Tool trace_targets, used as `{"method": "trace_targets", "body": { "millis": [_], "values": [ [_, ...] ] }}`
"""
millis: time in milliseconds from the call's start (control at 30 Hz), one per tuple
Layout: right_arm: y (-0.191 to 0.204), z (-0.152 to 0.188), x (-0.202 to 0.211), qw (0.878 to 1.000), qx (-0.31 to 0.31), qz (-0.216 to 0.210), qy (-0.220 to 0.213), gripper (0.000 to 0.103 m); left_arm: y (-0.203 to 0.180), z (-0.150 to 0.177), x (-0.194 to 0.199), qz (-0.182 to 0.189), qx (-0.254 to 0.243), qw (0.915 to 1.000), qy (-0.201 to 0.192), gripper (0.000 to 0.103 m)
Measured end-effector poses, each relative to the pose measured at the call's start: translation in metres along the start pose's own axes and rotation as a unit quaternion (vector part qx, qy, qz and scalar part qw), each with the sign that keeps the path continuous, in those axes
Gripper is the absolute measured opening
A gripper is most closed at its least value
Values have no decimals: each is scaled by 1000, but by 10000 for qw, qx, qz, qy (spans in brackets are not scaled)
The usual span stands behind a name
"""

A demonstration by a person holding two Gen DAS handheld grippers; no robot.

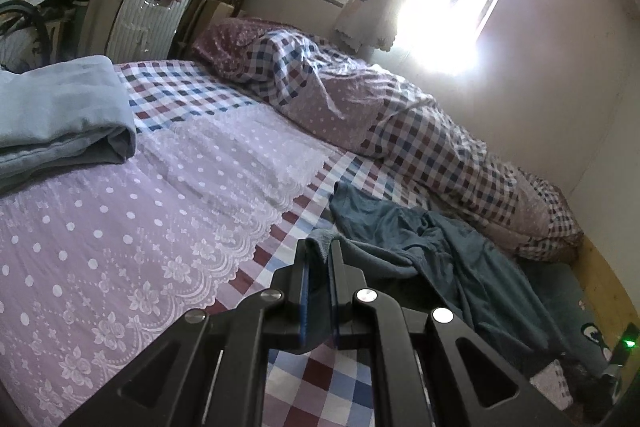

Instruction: Fold clothes

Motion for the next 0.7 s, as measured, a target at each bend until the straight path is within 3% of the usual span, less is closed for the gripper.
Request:
{"method": "trace_targets", "body": {
  "millis": [267,500,700],
  "values": [
    [37,-35,78,9972,111,-247,-700,0,18,-22,18,-40,339,9989,-328,7],
    [35,-54,167,9892,-176,-112,-1449,0,59,-49,40,-327,926,9922,-768,7],
    [-1,-52,251,9690,-409,1074,-2188,0,112,-68,64,-800,1563,9772,-1192,6]
  ]
}}
Point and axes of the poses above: each gripper's, at about its wrist camera, not at the fingertips, and x roughly against the way its jaws point, y to its left, z to its underside, the point moved 9 cm from there along -x, roughly the way its jaws point, and after that the axes turned 15 degrees about -z, right-handed, at the moved point
